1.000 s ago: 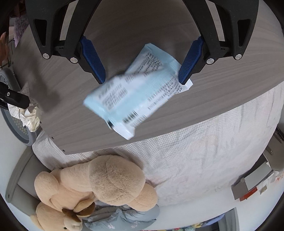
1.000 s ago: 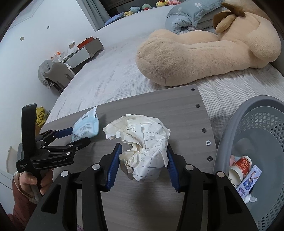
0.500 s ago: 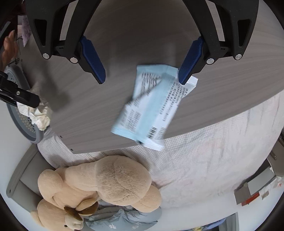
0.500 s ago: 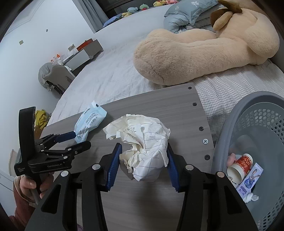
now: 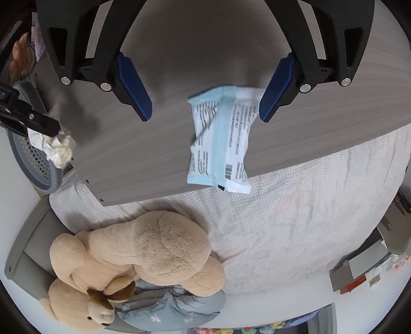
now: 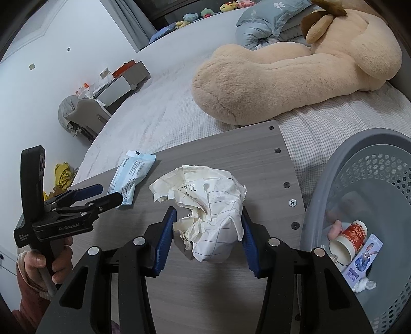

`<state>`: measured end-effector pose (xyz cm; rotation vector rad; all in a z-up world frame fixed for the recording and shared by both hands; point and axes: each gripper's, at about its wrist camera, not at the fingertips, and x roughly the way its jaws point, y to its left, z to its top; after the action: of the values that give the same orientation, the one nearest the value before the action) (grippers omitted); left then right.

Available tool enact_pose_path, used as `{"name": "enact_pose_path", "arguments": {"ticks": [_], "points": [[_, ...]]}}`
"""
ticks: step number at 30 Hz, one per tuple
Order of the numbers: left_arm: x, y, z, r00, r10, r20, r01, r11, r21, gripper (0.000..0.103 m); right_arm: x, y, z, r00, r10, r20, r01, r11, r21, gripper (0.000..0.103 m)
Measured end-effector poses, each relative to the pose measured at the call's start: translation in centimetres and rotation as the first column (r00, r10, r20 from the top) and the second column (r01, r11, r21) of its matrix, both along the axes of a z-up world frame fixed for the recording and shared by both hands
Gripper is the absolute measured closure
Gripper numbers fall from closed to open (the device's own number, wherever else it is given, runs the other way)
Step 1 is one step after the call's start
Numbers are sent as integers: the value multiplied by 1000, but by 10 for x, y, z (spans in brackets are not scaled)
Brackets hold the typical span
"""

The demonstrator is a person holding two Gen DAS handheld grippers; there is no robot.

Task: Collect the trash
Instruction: 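Grasp the blue-white wipe packet with the left tool while the right tool holds the paper, then carry wipe packet and crumpled paper over the grey basket and open both tools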

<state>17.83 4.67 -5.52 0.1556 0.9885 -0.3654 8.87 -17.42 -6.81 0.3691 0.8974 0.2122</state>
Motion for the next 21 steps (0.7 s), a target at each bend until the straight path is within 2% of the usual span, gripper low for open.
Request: {"name": "enact_pose_path", "arguments": {"ticks": [6,11,13,18,21], "points": [[24,-5,-20,998,39,-41,-37,999,34,19,0,-7,-2,1000,-11,1,11,1000,4,56],[30,-10,-27,998,41,-48,-39,998,45,20,2,-11,-5,1000,-16,-5,16,1000,10,56],[32,-12,-28,998,45,-45,-43,998,54,24,3,-11,-6,1000,-13,-7,13,1000,11,56],[34,-15,-30,998,45,-47,-42,997,57,47,2,-11,-6,1000,-11,-6,11,1000,12,56],[30,-17,-28,998,38,-45,-35,998,54,53,1,-11,-6,1000,-13,-7,13,1000,15,56]]}}
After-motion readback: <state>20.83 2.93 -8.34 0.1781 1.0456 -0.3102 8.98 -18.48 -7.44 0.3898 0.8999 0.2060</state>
